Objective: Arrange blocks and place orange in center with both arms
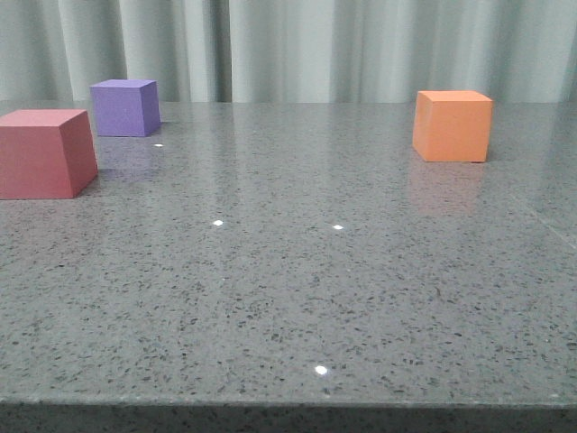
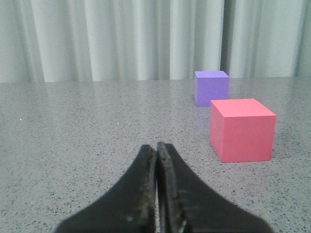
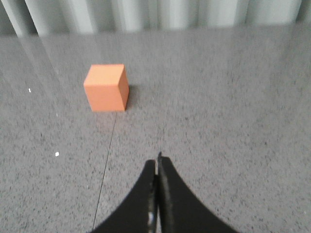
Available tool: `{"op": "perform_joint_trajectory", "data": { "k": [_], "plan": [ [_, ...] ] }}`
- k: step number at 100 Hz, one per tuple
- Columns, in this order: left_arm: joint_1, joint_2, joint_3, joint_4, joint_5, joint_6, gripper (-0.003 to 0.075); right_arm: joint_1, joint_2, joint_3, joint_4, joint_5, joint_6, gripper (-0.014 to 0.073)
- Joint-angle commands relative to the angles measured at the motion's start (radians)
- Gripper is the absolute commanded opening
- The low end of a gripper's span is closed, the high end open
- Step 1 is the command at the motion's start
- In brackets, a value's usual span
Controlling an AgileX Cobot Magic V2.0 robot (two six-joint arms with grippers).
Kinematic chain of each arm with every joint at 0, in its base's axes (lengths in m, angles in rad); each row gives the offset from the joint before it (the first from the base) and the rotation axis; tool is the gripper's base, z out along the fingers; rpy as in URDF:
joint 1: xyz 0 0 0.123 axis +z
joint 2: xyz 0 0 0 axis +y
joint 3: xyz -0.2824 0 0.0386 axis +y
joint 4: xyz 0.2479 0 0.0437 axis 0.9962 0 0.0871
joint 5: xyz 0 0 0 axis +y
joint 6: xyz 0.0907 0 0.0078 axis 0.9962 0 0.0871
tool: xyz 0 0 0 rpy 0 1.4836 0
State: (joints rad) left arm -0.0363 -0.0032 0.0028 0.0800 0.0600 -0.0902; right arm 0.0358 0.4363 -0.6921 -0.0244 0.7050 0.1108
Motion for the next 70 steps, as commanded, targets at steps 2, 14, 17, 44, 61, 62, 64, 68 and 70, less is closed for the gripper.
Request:
{"op": "perform_joint_trajectory", "data": {
  "k": [2,14,17,44,61,62,64,68,70],
  "plan": [
    [0.002,-0.037,0.042,-0.003,-0.081,-0.012,-0.002,-0.007,0.13,-0.146,-0.001,0.041,-0.008,-0.0069],
    [0.002,-0.037,0.042,-0.003,-0.081,-0.012,-0.002,-0.007,0.232,-0.211,-0.001,0.053,-0.008,-0.0069],
    [0.002,-0.037,0.042,-0.003,-0.081,-0.012,-0.002,-0.007,0.254,-0.215,-0.001,0.052,-0.008,-0.0069],
    [0.002,-0.037,0.042,-0.003,-0.081,-0.012,-0.002,-0.007,0.349,-0.216,-0.001,0.074,-0.008,0.0015],
    [0.002,-0.037,0.042,-0.003,-0.081,-0.012,-0.002,-0.007,0.359,-0.216,-0.001,0.113,-0.008,0.0452],
    [0.002,-0.037,0.042,-0.003,-0.081,-0.012,-0.002,-0.007,0.359,-0.216,-0.001,0.113,-0.008,0.0492],
    [0.002,-0.037,0.042,-0.003,-0.081,-0.012,-0.002,-0.007,0.359,-0.216,-0.001,0.113,-0.008,0.0531],
    [0.002,-0.037,0.042,-0.003,-0.081,-0.012,-0.002,-0.007,0.359,-0.216,-0.001,0.108,-0.008,0.0633],
    [0.002,-0.037,0.042,-0.003,-0.081,-0.012,-0.002,-0.007,0.359,-0.216,-0.001,0.104,-0.008,0.0672]
  ]
}}
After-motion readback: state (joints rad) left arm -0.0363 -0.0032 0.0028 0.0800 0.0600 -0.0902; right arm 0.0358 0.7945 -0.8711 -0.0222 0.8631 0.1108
